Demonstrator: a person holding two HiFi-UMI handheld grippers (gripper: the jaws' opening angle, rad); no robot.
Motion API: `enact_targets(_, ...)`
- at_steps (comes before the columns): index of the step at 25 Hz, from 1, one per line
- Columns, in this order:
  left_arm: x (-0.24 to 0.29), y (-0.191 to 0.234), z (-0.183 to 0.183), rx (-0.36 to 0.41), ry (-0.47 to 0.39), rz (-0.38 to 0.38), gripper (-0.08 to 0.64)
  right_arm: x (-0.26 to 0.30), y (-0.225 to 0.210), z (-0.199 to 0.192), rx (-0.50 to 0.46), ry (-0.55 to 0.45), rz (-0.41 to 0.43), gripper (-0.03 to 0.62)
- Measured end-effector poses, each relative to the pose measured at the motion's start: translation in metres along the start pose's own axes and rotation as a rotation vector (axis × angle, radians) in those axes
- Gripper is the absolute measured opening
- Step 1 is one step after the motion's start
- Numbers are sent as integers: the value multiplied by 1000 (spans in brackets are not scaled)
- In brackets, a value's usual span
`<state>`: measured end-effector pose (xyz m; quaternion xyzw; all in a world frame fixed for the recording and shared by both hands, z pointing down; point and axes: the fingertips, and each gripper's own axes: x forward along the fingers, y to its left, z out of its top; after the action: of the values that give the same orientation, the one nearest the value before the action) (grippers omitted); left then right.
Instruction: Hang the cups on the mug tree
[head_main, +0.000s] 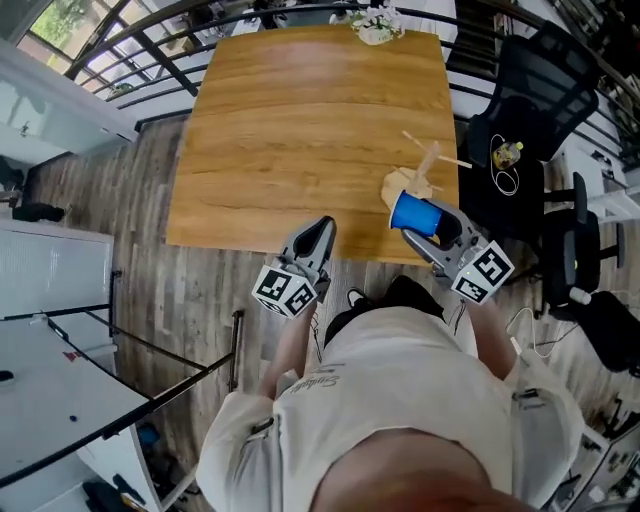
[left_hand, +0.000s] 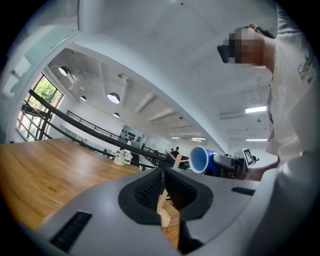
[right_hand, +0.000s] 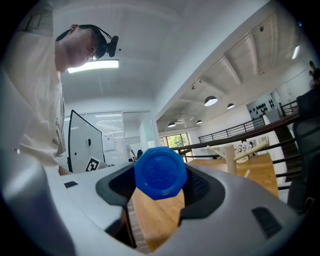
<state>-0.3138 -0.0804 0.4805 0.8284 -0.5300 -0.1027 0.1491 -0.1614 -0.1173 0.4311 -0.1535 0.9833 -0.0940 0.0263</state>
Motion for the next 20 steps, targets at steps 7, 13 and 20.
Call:
enact_targets(7,43,-9,1,-41,23,-91,28,-22,-22,9,-1,-27,-65,253)
enact_targets(13,79,-24,9,6,89,-123,28,-35,-48,19,14,-79,-73,253)
enact_targets(20,115,-35,7,51,135,-153,28,-53,-58,19,-4,-86,-45,253)
